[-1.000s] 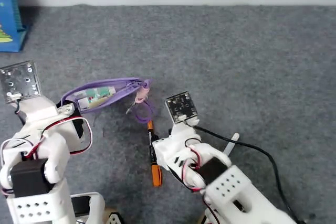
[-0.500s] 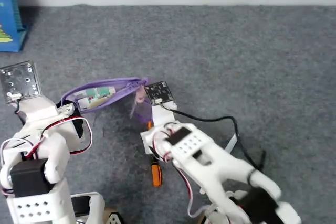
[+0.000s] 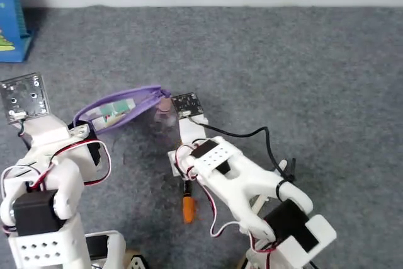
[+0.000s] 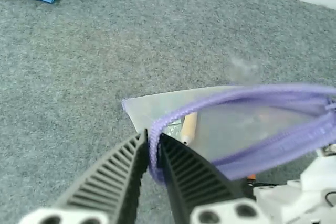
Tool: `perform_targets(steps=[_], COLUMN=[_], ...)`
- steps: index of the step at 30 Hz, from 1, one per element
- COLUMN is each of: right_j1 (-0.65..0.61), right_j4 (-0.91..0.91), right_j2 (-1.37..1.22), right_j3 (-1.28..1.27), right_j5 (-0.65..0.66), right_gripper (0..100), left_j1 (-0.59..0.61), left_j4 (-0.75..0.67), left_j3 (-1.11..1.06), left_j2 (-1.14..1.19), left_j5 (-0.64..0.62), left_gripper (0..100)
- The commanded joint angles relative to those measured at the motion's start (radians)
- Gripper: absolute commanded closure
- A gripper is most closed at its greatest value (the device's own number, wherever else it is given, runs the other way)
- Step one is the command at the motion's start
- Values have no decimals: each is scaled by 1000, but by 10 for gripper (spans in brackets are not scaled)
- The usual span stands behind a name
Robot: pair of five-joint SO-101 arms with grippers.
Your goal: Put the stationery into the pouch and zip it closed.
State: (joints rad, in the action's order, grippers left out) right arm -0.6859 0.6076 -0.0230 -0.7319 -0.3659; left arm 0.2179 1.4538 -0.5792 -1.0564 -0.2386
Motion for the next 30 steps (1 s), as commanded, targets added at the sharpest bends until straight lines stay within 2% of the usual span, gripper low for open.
perform_targets(steps=[1,5,14,20,30], right_j1=[25,42,44,44,38], right_j4=[15,130,429,607,648], right_j2=[2,79,426,641,958], right_j3=[31,28,26,26,32], right_j5=[0,0,2,58,146], right_gripper=[991,991,991,991,991], left_j1=[12,11,11,11,5], left_j4=[-26,-25,-23,-21,-20], left_j3=[-7,-7,-7,-7,-8], left_j2=[8,8,8,8,8], left_j5=[-8,-8,-8,-8,-3], left_gripper=[988,988,988,988,988])
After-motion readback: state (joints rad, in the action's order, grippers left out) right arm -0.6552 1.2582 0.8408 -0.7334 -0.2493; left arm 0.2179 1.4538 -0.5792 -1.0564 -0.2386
